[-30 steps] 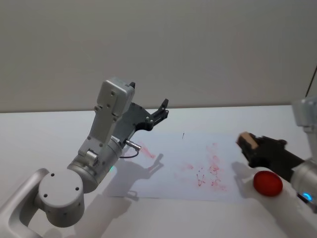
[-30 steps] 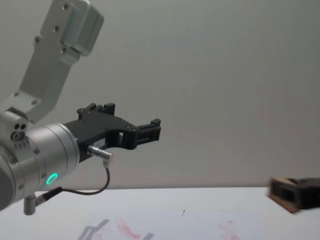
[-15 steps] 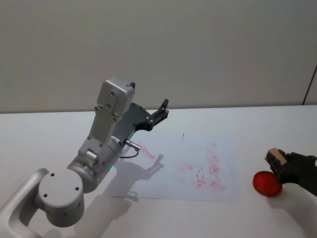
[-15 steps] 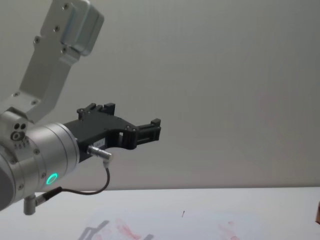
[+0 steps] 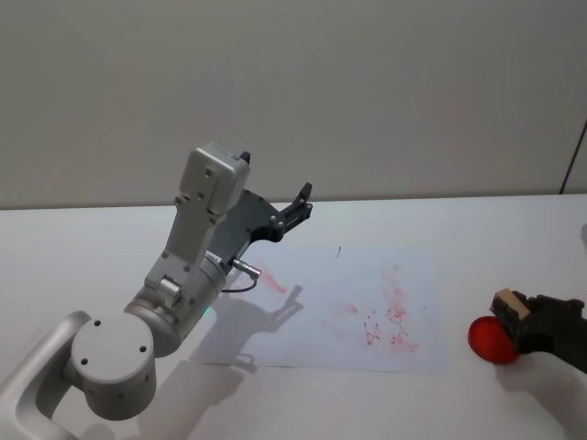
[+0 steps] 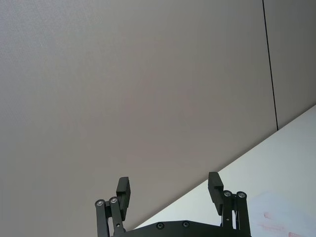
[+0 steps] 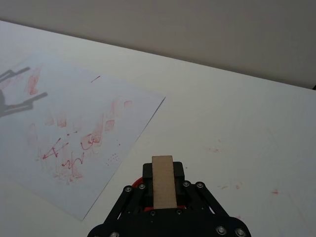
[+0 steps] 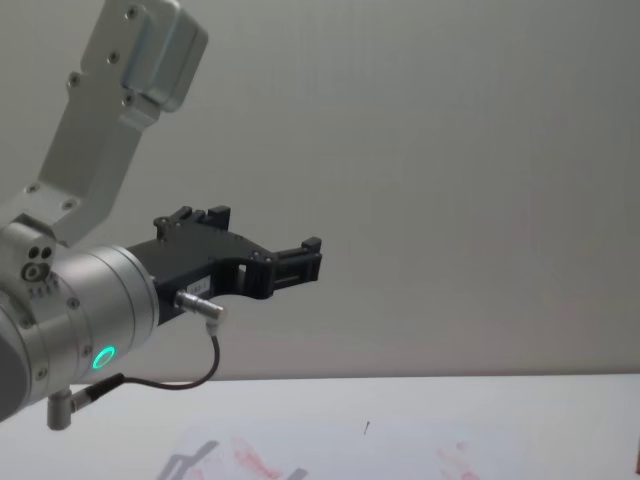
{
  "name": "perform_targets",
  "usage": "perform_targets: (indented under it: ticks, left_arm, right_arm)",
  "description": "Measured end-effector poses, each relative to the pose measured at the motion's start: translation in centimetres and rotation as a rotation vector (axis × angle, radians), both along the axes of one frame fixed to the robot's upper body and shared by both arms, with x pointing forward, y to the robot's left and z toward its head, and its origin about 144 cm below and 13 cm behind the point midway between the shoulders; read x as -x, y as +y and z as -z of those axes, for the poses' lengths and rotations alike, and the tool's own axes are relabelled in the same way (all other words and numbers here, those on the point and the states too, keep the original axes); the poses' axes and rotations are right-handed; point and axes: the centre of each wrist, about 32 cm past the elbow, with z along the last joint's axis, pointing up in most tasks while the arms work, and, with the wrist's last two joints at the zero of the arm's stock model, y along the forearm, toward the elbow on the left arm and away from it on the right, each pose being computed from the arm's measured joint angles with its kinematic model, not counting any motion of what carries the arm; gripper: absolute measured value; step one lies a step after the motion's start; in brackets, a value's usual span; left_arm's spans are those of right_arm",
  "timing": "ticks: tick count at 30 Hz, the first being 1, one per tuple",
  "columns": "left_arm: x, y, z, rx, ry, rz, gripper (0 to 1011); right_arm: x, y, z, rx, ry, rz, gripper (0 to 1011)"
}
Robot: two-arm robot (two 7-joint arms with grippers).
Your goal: Use the one hand to pick up the stamp and affix it onto the A4 paper.
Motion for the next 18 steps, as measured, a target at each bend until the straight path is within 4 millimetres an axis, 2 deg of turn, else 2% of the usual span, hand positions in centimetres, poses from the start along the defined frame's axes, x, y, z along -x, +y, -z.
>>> perform_targets:
  ticks: [17, 18]
  left_arm:
    - [0.0, 0.0, 0.0, 0.0, 0.0, 0.0, 1001]
    - [0.0, 0.0, 0.0, 0.0, 0.0, 0.0, 1001]
  right_arm:
    - [-0.8, 0.96, 0.87, 0.033, 0.026, -0.041, 221]
    - [-0.83, 0.99, 0.89, 0.034, 0.026, -0.042, 252]
